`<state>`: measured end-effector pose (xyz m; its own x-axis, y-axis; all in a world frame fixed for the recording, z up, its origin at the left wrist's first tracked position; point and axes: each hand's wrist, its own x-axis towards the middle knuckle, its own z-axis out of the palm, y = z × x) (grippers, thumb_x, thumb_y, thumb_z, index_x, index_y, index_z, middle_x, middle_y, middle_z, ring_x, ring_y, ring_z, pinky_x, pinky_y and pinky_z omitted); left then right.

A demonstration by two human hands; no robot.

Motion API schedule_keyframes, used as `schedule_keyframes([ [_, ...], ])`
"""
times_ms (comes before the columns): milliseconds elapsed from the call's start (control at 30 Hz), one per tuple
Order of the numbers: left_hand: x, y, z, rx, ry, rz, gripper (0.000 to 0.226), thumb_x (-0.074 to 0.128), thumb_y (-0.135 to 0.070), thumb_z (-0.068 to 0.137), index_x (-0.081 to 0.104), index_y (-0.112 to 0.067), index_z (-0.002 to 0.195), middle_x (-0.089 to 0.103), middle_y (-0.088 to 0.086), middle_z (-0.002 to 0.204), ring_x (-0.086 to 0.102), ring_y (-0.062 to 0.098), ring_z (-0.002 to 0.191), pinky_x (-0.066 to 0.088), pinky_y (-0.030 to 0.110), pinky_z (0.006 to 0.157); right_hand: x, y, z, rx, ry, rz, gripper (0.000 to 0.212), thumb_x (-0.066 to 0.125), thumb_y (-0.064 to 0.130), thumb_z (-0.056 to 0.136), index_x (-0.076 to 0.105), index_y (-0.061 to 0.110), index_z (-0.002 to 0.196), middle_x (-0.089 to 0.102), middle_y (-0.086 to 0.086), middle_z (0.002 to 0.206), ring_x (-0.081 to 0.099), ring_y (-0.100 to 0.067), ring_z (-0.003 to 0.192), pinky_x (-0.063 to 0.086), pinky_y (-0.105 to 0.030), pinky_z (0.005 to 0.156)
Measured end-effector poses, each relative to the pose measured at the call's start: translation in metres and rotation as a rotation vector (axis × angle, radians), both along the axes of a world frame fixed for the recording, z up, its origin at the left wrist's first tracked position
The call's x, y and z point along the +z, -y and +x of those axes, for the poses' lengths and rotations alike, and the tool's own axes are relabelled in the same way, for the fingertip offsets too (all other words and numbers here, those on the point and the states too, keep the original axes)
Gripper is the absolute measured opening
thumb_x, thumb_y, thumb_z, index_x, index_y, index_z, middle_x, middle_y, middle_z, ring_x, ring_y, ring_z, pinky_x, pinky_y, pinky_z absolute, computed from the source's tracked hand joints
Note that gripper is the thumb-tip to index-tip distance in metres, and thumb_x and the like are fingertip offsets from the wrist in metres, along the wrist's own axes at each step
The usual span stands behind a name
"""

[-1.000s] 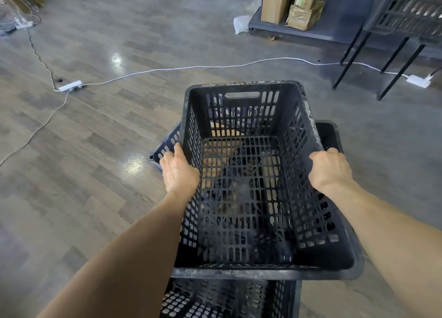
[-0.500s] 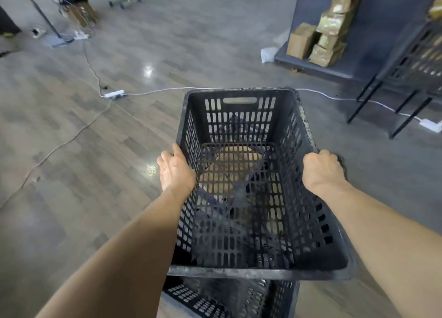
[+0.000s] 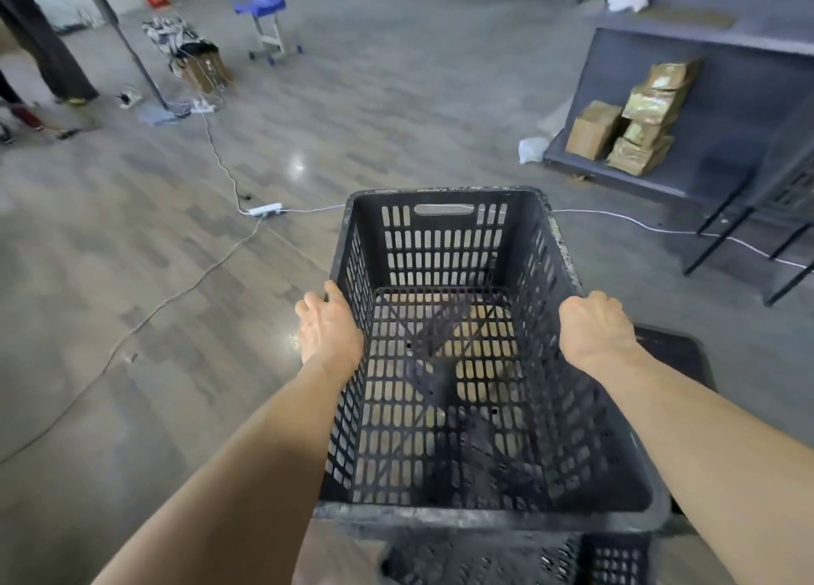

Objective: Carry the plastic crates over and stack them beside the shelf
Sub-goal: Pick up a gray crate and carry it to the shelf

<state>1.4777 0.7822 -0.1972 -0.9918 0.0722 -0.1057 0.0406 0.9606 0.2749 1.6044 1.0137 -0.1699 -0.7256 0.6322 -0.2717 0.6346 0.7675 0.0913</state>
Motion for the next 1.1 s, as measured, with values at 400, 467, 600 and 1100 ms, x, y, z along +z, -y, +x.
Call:
schedule_keyframes([
  [400,0.054,0.109,-0.139,-0.079,-0.118,-0.066,0.058,0.056,-0.001,0.085,0.035,0.001,0.139,0.044,0.022,0.129,0.038,0.035,0.121,0.039,0.040,0.100,0.029,0.105,-0.128,-0.022,-0.077,-0.025,0.035,0.055,0.003,0.087,0.059,0.001,0.122,0.055,-0.023,0.123,0.053,-0.041,0.118,0.048,-0.042,0.093],
  [467,0.060,0.111,-0.160,-0.077,-0.128,-0.064,0.057,0.056,-0.002,0.086,0.035,0.001,0.139,0.044,0.023,0.129,0.038,0.036,0.122,0.039,0.041,0.100,0.033,0.106,-0.150,-0.022,-0.097,-0.033,0.035,0.054,0.001,0.087,0.059,0.000,0.121,0.055,-0.023,0.123,0.053,-0.041,0.117,0.048,-0.041,0.092],
  [600,0.067,0.102,-0.205,-0.081,-0.129,-0.033,0.055,0.055,-0.002,0.086,0.036,0.001,0.138,0.043,0.023,0.130,0.037,0.037,0.123,0.037,0.040,0.102,0.040,0.095,-0.196,-0.037,-0.119,-0.031,0.034,0.055,-0.001,0.084,0.061,0.001,0.117,0.056,-0.022,0.119,0.054,-0.040,0.115,0.049,-0.041,0.090],
  [1100,0.087,-0.018,-0.445,-0.173,-0.133,-0.007,0.046,0.050,0.000,0.086,0.040,-0.001,0.131,0.045,0.023,0.126,0.039,0.037,0.120,0.037,0.041,0.100,0.061,-0.015,-0.415,-0.118,-0.161,-0.047,0.026,0.052,-0.005,0.082,0.064,-0.001,0.105,0.059,-0.023,0.109,0.057,-0.041,0.107,0.047,-0.038,0.076],
])
